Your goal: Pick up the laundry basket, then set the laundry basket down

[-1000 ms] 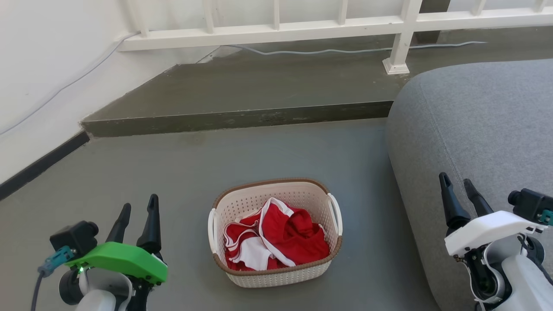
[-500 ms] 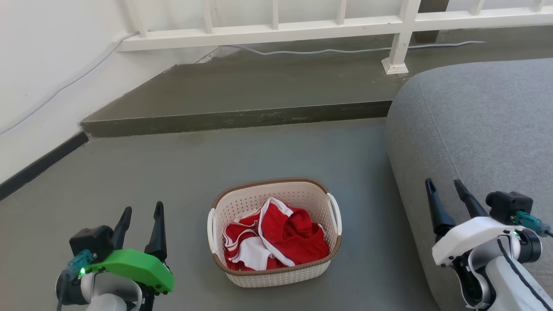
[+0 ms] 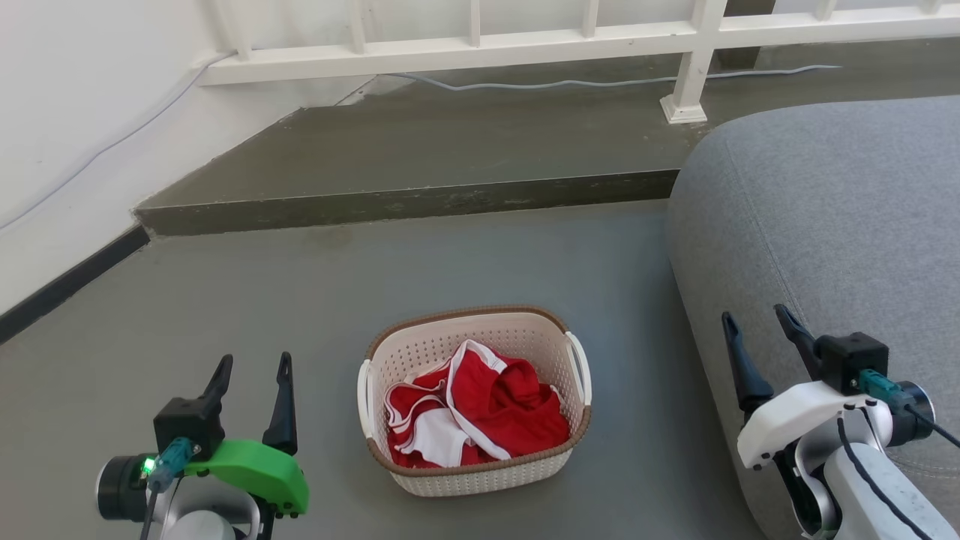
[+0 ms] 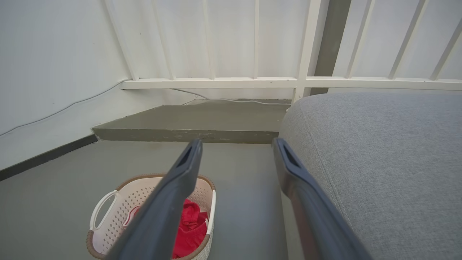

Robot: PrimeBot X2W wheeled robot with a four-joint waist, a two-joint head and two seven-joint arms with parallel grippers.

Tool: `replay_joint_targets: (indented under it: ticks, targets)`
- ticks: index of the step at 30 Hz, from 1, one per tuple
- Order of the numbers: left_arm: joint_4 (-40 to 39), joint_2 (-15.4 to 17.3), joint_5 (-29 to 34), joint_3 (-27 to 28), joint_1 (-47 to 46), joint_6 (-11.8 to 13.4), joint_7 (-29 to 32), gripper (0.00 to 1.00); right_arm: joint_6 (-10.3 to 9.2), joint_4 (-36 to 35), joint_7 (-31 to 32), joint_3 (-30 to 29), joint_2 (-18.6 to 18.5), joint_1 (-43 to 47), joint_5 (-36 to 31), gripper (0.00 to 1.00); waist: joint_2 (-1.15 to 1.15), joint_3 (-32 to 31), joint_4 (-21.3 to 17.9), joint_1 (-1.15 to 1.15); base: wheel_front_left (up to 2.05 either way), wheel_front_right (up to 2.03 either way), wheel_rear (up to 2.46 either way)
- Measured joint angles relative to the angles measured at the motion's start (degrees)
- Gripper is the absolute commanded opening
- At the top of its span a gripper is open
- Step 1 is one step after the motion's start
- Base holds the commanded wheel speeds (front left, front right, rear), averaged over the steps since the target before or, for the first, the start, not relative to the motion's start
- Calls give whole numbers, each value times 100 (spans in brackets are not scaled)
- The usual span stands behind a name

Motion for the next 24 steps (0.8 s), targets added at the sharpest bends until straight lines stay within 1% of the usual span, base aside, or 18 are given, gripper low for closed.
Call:
replay_joint_targets:
  ticks: [4, 9, 24]
  targets:
    - [55, 3, 226, -36, -92, 23, -54, 100, -4, 55, -58, 54, -10, -23, -238, 100, 0, -1, -10, 0, 0, 0, 0]
    - [137, -2, 232, -16, -94, 67, -54, 100, -4, 100, -59, 34, 10, -68, -242, 100, 0, 1, -16, 0, 0, 0, 0]
    - [265, -94, 230, 27, -94, 70, -54, 100, 7, 200, -60, -23, 54, -81, -243, 100, 0, 8, -37, 0, 0, 0, 0]
